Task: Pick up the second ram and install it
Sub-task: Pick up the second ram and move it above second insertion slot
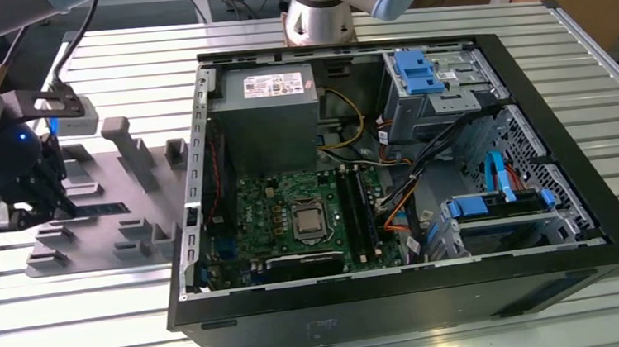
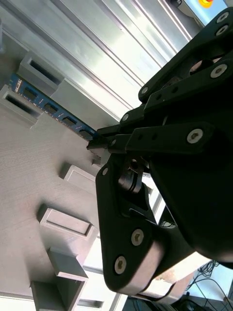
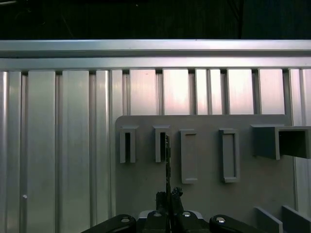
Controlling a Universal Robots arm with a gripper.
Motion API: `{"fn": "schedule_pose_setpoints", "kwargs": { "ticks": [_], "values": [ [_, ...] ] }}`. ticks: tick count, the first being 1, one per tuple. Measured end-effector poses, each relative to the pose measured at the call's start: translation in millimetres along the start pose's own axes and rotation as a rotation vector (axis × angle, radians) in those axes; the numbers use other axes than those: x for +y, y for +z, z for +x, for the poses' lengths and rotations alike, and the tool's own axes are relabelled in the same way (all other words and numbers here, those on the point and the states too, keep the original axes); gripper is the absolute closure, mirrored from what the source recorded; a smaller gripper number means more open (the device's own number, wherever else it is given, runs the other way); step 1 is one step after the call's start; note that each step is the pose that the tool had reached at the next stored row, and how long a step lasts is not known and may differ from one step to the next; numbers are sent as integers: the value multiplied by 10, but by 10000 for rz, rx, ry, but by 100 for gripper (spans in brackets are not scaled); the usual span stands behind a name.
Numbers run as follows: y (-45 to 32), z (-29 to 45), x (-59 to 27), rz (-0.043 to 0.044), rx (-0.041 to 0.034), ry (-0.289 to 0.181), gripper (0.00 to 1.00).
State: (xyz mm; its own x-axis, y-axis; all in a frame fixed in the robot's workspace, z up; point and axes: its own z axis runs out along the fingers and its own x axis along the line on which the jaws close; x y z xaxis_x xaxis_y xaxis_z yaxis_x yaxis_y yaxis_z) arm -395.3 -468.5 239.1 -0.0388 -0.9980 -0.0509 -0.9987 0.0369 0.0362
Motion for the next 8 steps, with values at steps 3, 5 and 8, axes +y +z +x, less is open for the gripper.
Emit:
{"fn": "schedule_pose_setpoints", "kwargs": {
  "ticks": [3, 5, 8],
  "values": [
    [-9, 0, 0, -1, 1, 0, 86],
    [-15, -1, 1, -1, 0, 0, 86],
    [-24, -1, 1, -1, 1, 1, 86]
  ]
}}
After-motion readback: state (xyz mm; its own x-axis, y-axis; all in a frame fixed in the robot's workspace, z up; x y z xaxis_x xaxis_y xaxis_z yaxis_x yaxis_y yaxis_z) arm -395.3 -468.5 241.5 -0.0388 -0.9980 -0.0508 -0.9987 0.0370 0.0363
